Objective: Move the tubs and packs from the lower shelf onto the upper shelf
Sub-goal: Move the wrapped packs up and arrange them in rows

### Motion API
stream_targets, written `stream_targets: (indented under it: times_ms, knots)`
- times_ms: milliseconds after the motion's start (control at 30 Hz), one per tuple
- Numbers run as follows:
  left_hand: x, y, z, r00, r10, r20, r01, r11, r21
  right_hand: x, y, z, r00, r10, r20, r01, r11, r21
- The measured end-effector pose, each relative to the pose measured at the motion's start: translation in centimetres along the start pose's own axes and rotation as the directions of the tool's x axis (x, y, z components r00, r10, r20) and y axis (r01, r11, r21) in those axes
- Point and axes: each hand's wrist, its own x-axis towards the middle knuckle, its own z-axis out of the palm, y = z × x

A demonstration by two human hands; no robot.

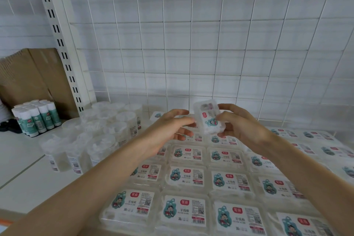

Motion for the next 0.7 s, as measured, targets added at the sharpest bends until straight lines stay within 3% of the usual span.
stream_targets:
  times_ms: [200, 333, 467, 600, 700]
  knots:
    - [-0.32, -0.12, 0.43, 0.999, 0.023, 0.025, -0.024, 0.998, 0.051, -0.13, 0.16, 0.38, 0.993, 0.008, 0.121, -0.009, 1.000, 0.005]
    - [0.10, -0.22, 0.05, 0.999, 0.036, -0.015, -0.035, 0.997, 0.067, -0.08, 0.26, 0.13, 0.996, -0.081, 0.020, 0.084, 0.962, -0.262]
    - [0.17, -0.28, 0.00, 0.999, 0.014, -0.034, -0.012, 0.996, 0.086, -0.31, 0.24, -0.33, 0.971, -0.215, 0.105, 0.239, 0.860, -0.450]
    - [0.06, -0.26, 0.04, 0.999, 0.006, -0.043, 0.000, 0.990, 0.144, -0.62, 0.07, -0.08, 0.966, -0.237, 0.106, 0.256, 0.807, -0.533]
    - [-0.27, -0.07, 0.10, 0.993, 0.079, -0.088, -0.059, 0.976, 0.209, -0.26, 0.13, -0.20, 0.961, -0.270, 0.064, 0.261, 0.803, -0.536]
